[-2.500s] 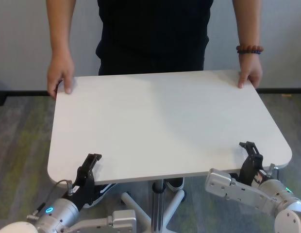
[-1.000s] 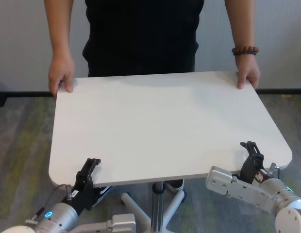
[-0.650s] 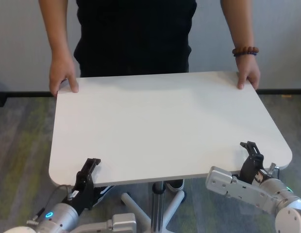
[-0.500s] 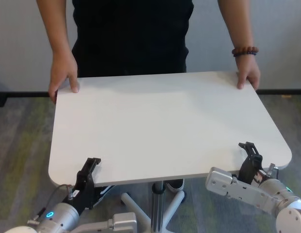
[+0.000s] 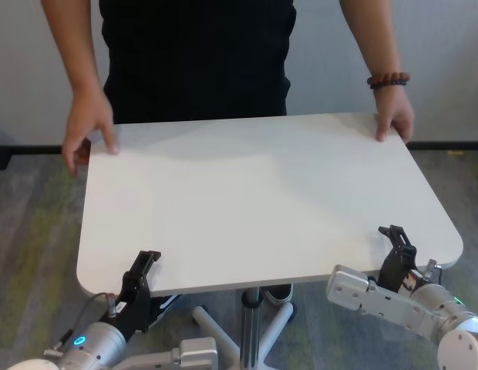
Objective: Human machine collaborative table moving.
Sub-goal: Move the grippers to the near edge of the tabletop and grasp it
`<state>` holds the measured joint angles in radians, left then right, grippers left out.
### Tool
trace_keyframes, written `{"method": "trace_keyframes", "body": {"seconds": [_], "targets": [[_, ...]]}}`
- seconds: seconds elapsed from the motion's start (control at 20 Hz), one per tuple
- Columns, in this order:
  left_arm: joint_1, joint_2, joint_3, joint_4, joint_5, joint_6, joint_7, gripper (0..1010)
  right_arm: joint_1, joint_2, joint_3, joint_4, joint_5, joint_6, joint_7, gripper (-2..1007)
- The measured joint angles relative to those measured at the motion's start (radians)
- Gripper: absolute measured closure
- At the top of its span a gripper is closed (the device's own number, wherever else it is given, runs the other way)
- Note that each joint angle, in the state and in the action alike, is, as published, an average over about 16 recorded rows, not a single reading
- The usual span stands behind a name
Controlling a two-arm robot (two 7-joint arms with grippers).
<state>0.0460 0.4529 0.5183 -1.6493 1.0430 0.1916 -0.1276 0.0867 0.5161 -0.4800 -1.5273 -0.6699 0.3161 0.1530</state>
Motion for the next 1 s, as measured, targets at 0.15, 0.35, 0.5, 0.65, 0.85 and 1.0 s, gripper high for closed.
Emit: {"method": "trace_keyframes", "body": {"seconds": [0.15, 0.35, 0.5, 0.65, 0.85, 1.0], "targets": [[0.0, 0.0, 0.0, 0.0, 0.0, 0.0, -0.001, 9, 0.0, 0.0, -0.001, 0.0, -0.001, 0.003, -0.001, 0], [0.0, 0.001, 0.0, -0.001, 0.0, 0.0, -0.001, 9, 0.0, 0.0, -0.001, -0.001, -0.001, 0.006, -0.002, 0], [0.0, 0.001, 0.0, -0.001, 0.0, 0.0, -0.001, 9, 0.0, 0.0, -0.002, -0.001, -0.002, 0.007, -0.003, 0], [0.0, 0.001, 0.0, -0.002, 0.0, 0.0, -0.002, 9, 0.0, 0.0, -0.002, -0.001, -0.002, 0.009, -0.003, 0], [0.0, 0.001, 0.0, -0.002, 0.0, 0.0, -0.002, 9, 0.0, 0.001, -0.002, -0.001, -0.003, 0.01, -0.004, 0], [0.0, 0.002, -0.001, -0.002, -0.001, 0.0, -0.002, 9, 0.0, 0.001, -0.002, -0.002, -0.003, 0.011, -0.004, 0]]}}
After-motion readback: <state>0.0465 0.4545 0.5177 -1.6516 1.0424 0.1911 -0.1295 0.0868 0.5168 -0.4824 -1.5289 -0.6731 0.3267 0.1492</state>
